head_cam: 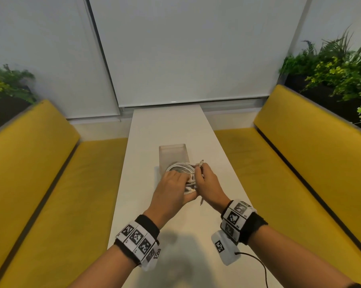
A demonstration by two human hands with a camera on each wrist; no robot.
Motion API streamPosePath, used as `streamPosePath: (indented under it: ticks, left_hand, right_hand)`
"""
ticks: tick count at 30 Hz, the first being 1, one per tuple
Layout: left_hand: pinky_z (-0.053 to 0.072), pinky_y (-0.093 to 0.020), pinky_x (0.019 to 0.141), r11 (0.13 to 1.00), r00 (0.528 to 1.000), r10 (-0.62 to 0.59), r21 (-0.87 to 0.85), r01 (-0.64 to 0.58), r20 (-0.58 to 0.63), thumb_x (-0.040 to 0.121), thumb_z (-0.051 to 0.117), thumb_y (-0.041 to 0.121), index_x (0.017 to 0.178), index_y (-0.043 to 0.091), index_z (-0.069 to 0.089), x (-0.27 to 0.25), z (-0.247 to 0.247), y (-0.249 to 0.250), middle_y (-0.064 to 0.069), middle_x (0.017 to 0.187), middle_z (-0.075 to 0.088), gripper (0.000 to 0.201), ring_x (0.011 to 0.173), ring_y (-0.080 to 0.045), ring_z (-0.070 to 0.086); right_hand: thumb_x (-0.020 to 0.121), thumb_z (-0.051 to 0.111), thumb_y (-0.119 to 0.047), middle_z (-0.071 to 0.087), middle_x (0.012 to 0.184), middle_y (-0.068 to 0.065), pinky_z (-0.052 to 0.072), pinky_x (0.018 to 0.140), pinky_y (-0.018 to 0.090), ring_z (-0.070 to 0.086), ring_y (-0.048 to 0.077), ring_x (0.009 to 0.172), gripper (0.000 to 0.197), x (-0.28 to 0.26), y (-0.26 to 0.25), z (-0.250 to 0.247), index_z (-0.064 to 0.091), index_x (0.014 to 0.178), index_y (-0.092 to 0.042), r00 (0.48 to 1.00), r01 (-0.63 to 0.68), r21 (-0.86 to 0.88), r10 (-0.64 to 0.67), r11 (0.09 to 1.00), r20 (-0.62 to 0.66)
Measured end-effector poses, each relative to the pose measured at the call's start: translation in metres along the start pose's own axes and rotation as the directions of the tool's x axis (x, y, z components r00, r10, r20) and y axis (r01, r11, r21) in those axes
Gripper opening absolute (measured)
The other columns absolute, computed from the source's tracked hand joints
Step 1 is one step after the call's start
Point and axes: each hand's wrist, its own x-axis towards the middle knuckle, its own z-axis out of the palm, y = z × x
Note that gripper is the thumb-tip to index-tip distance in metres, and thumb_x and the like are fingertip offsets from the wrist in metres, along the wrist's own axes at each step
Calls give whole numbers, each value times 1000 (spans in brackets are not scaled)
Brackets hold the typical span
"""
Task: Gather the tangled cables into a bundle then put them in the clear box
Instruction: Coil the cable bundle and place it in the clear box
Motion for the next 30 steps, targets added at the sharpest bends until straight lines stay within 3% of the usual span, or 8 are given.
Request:
streamPosePath:
  ticks: [5,7,9,11,15,17,25,30]
  left_hand:
    - [44,-25,87,986,991,15,-164,-37,-132,90,70,32,97,13,69,-11,-13,-12,0,97,66,21,95,-17,56]
    - [43,-22,78,949,968,-182,-288,126,-174,90,71,28,89,20,66,-21,-11,-23,4,88,63,9,87,-15,54]
    - [43,-21,67,815,906,-421,-458,355,-48,91,70,27,82,24,62,-30,-1,-37,4,76,62,13,72,-10,54]
    - [42,-27,59,559,770,-616,-595,578,168,95,64,27,77,13,63,-38,16,-51,-6,62,60,22,57,-11,51]
    - [42,-24,48,-51,364,-728,-575,817,581,101,51,22,97,1,67,-50,58,-72,-9,68,63,27,48,-16,55]
    - [43,-22,46,-168,284,-726,-562,810,627,95,58,22,101,1,68,-50,79,-78,-10,77,66,24,49,-16,57]
    - [49,-29,51,-243,183,-846,-668,703,500,91,69,30,116,12,74,-8,135,-79,-9,91,76,31,70,-22,65]
    - [62,-44,78,-248,69,-926,-735,631,371,88,73,22,108,11,77,12,161,-72,-11,101,77,23,86,-26,73]
  right_hand:
    - [103,32,-29,56,82,7,39,50,32,48,15,61,27,3,18,-12,49,109,-9,991,-121,89,115,989,72]
    - [104,31,-28,54,82,7,37,47,29,44,14,58,27,1,29,-16,49,110,-8,985,-162,112,153,980,84]
    - [104,31,-27,54,82,8,36,45,27,43,14,56,27,-1,41,-17,49,110,-8,978,-200,139,190,970,86]
    - [104,31,-26,54,81,8,34,44,26,42,14,55,27,-2,53,-18,49,109,-7,973,-229,170,220,958,68]
    - [104,31,-24,52,79,5,32,43,24,38,13,54,26,-2,71,-16,49,109,-5,956,-292,231,289,928,44]
    - [104,31,-22,52,79,5,32,43,24,38,13,54,25,-2,79,-15,48,106,-4,948,-315,258,318,913,31]
    - [104,29,-18,46,77,7,29,42,22,34,14,54,20,-4,98,-15,45,93,-10,921,-347,348,386,871,-48]
    - [104,29,-20,47,79,7,29,44,24,35,13,56,22,-3,106,-25,47,99,-6,921,-347,311,385,885,-65]
